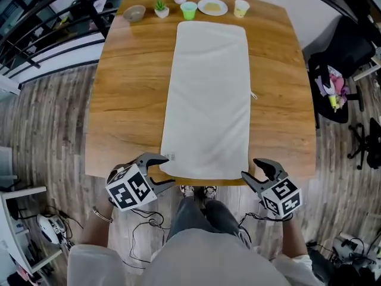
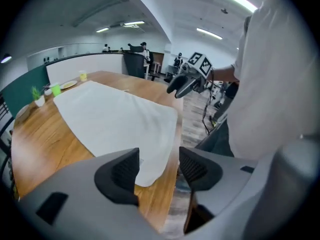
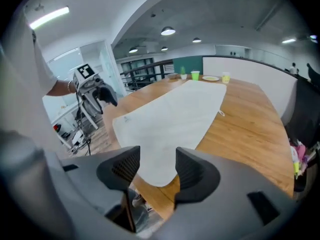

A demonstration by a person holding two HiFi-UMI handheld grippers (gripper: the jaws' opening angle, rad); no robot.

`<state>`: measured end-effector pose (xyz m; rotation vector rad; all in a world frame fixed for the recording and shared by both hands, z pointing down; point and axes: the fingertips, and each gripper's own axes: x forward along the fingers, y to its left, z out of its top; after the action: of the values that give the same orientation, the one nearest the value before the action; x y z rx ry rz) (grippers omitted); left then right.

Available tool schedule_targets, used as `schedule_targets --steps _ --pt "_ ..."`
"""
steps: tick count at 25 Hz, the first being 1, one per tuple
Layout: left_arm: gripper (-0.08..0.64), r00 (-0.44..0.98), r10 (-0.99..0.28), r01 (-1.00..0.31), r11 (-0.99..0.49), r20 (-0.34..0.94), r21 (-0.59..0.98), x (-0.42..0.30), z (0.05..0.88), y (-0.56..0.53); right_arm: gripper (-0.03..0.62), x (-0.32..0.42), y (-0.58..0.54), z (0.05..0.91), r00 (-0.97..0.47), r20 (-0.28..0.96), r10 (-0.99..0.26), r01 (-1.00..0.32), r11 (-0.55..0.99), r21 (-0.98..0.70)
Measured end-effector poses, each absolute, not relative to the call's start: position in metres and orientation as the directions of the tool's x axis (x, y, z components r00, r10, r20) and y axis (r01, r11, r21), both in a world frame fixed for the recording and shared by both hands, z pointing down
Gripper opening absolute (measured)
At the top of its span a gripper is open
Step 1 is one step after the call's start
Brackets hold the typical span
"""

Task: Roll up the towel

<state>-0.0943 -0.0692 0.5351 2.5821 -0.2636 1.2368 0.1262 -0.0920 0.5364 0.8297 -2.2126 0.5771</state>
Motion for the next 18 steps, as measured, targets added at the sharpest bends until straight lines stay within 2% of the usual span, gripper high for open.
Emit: schedule_targets --steps 4,9,18 --pt "0.246 0.568 0.032 -0.197 -0.965 0.823 0.173 -0.096 0.548 -0.060 0.204 0.124 -0.072 0.552 -0.581 0.774 -0.251 -0.592 0.784 -0.189" --pt "0.228 0.500 0.071 -0.142 -0.976 0.863 0.163 -0.102 0.566 -0.052 0.186 0.123 -0.052 0.570 -0.562 0.820 -0.104 -0.452 0.869 -0.200" --pt "0.200 0.434 0.110 -0.047 -0.988 0.894 0.145 -0.104 0.586 -0.049 0.146 0.123 -0.042 0.595 -0.410 0.912 0.026 -0.189 0.975 -0.113"
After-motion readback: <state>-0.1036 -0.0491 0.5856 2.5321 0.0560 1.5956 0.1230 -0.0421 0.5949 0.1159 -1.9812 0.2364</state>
